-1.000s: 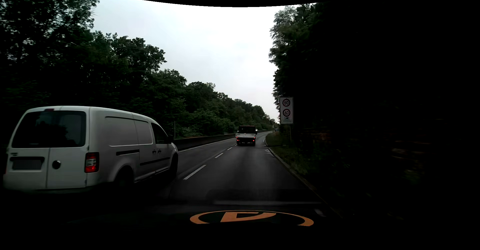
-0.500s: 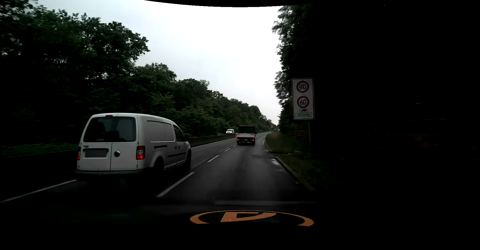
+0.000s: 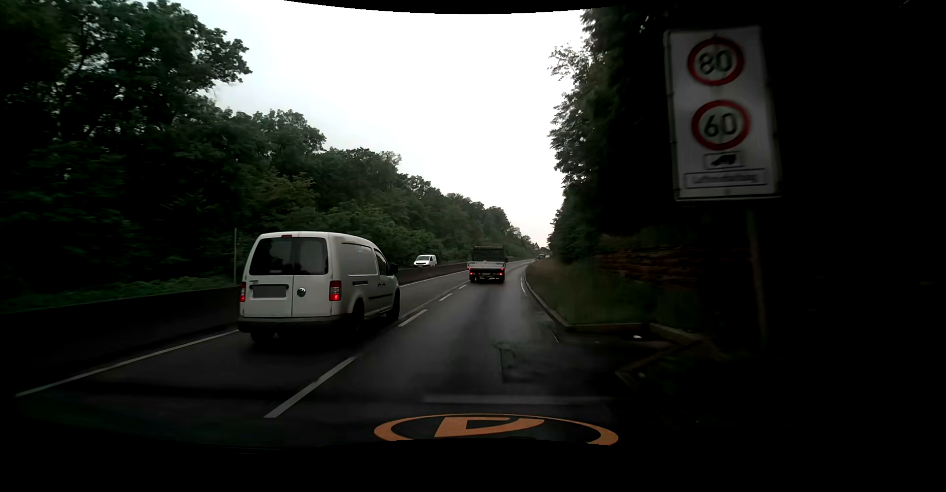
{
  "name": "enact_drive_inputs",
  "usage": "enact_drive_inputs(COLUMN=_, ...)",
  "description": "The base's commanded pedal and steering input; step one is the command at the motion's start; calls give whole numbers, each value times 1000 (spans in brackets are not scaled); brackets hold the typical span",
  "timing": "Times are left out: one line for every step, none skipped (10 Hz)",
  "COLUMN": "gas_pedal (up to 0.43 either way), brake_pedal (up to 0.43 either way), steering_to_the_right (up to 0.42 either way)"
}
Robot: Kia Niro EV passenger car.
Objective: Follow the waypoints while adhering to traffic rules and regulations
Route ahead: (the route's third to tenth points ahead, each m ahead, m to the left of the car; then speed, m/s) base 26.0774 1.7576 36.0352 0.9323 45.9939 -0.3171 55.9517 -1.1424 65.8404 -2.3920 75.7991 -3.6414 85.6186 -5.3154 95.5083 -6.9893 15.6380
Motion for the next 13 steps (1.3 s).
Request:
enact_drive_inputs(gas_pedal=118, brake_pedal=0, steering_to_the_right=9)
enact_drive_inputs(gas_pedal=118, brake_pedal=0, steering_to_the_right=10)
enact_drive_inputs(gas_pedal=110, brake_pedal=0, steering_to_the_right=10)
enact_drive_inputs(gas_pedal=110, brake_pedal=0, steering_to_the_right=11)
enact_drive_inputs(gas_pedal=110, brake_pedal=0, steering_to_the_right=12)
enact_drive_inputs(gas_pedal=110, brake_pedal=0, steering_to_the_right=12)
enact_drive_inputs(gas_pedal=110, brake_pedal=0, steering_to_the_right=12)
enact_drive_inputs(gas_pedal=110, brake_pedal=0, steering_to_the_right=12)
enact_drive_inputs(gas_pedal=110, brake_pedal=0, steering_to_the_right=14)
enact_drive_inputs(gas_pedal=110, brake_pedal=0, steering_to_the_right=13)
enact_drive_inputs(gas_pedal=110, brake_pedal=0, steering_to_the_right=13)
enact_drive_inputs(gas_pedal=98, brake_pedal=0, steering_to_the_right=13)
enact_drive_inputs(gas_pedal=98, brake_pedal=0, steering_to_the_right=13)
